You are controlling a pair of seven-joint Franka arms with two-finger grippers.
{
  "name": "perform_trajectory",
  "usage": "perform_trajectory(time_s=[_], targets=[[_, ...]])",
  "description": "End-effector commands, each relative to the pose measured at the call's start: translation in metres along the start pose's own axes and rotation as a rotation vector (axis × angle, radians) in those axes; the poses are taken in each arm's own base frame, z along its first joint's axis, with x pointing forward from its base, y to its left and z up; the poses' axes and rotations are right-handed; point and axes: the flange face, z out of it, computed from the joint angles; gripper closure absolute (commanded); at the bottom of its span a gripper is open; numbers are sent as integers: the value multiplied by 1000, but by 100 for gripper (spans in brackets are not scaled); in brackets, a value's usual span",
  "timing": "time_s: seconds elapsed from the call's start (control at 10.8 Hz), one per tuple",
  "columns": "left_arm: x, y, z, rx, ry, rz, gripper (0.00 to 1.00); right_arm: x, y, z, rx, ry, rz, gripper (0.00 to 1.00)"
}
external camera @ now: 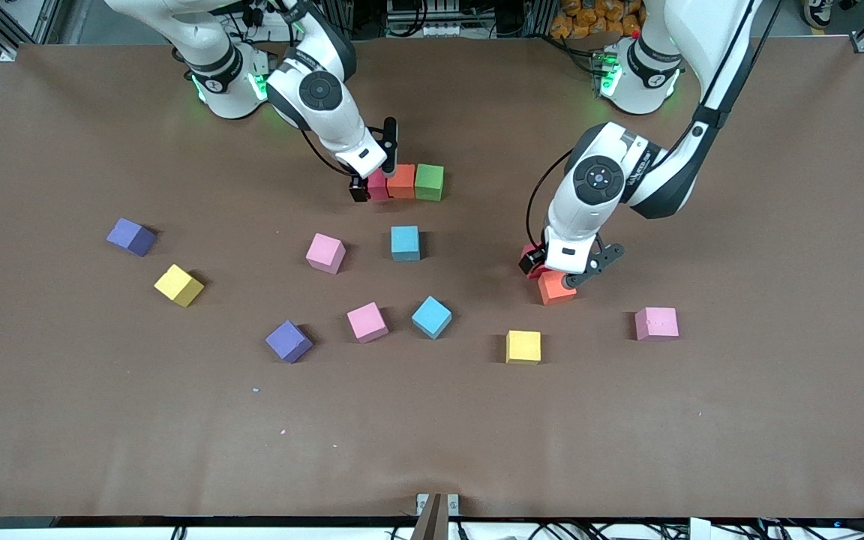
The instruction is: Arrange 11 blocks into digit 3
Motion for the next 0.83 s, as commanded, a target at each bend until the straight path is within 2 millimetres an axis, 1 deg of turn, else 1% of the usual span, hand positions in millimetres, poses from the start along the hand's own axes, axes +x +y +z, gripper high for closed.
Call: perform_trajectory(time_s=[0.0, 0.19, 0.28, 0.37, 0.46, 0.56, 0.65, 0.74], targets=[[0, 1, -2, 10, 20, 16, 0, -1, 11, -32, -34, -47, -29, 0], [-1, 1, -2, 10, 19, 17, 0, -6, 39, -58, -26, -70, -97, 0], [-1, 1, -2, 10, 19, 17, 0, -16, 59, -67, -35, -58, -124, 0], [-1, 1, -2, 10, 19, 17, 0, -33, 83, -75, -45, -44, -124, 0], [-1, 1, -2, 10, 20, 18, 0, -46, 100, -82, -56, -33, -125, 0], [-2, 2, -1, 11, 18, 18, 0, -59, 116, -88, -64, -22, -103, 0], [-2, 2, -1, 9, 18, 20, 0, -68, 134, -86, -57, -3, -68, 0], [-2, 3, 1, 13, 16, 22, 0, -78, 153, -79, -42, 18, -27, 0]])
